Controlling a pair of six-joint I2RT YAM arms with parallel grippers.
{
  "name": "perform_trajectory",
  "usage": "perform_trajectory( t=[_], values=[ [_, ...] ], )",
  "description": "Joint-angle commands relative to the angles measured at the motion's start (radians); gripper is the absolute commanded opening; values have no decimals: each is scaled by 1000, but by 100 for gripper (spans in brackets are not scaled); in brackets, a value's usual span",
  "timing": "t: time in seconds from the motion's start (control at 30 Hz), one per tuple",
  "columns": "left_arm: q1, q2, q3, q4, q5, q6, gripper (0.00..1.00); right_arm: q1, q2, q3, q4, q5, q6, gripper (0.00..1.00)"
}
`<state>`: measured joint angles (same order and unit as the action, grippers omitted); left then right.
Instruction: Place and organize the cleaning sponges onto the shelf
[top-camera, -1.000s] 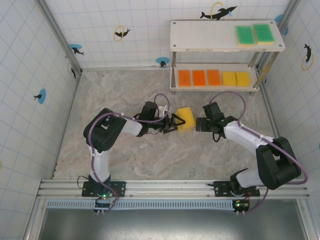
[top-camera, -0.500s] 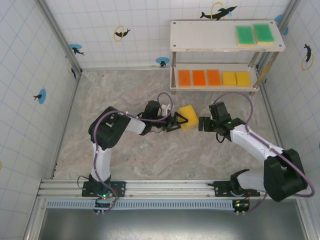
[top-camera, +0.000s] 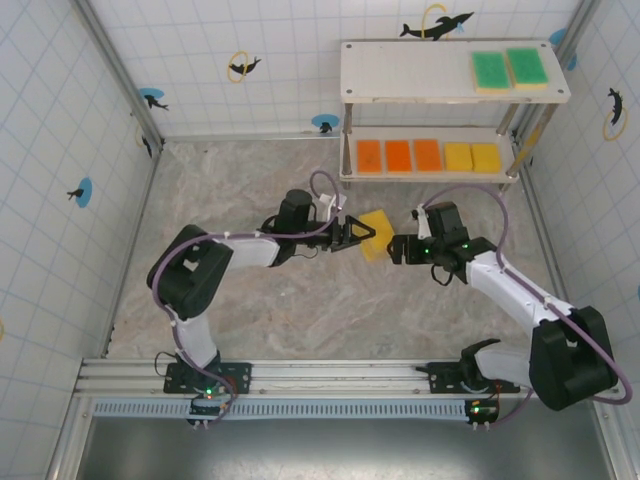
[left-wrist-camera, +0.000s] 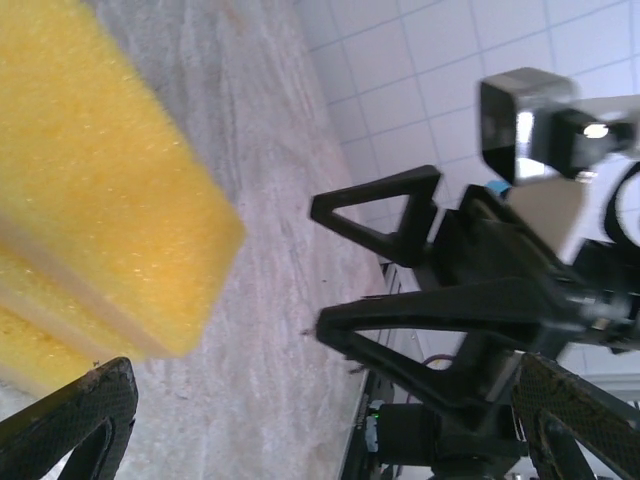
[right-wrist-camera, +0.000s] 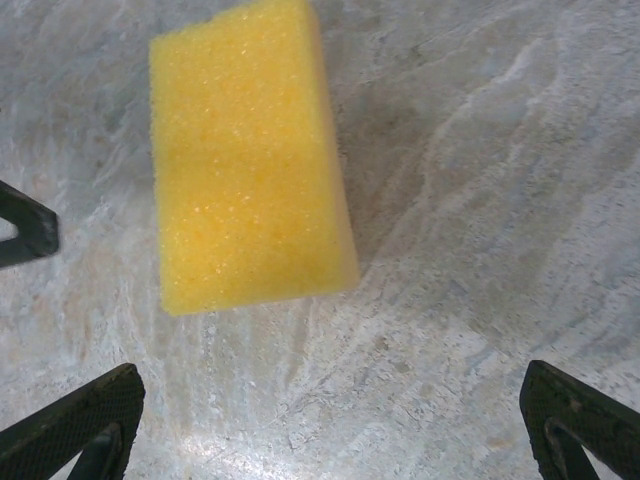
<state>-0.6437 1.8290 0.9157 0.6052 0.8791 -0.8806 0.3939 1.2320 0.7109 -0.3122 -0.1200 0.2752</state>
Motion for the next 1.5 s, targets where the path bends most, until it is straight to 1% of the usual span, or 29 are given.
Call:
perform_trajectory(
  t=[0.0, 0.33, 0.47, 0.53, 0.57, 0.6, 0.73, 0.93, 1.2, 1.47],
  values=[
    [38, -54, -59, -41, -3, 43, 98, 12, 41, 53, 38, -25, -50, 99],
    [136, -204, -172, -183, -51, 125, 98, 101, 187, 197, -7, 82, -114, 99],
    [171, -243, -199, -214, -51, 143, 98, 127, 242, 230, -12, 119, -133, 99],
    [171, -255, -207, -227, -52, 150, 98, 139, 268, 244, -16, 131, -139, 100],
    [205, -257, -208, -235, -52, 153, 98, 145, 278, 250, -21, 140, -142, 100],
    [209, -261, -210, -238, -52, 155, 98, 151, 290, 256, -25, 152, -146, 100],
    [216, -258, -213, -244, -52, 161, 98, 171, 321, 275, -41, 194, -156, 100],
    [219, -243, -209, -240, -52, 157, 98, 177, 348, 282, -39, 210, -160, 98],
    [217, -231, -209, -237, -54, 154, 98, 187, 378, 289, -41, 222, -168, 90],
    [219, -222, -218, -237, -60, 155, 98, 196, 393, 292, -44, 242, -167, 84]
  ],
)
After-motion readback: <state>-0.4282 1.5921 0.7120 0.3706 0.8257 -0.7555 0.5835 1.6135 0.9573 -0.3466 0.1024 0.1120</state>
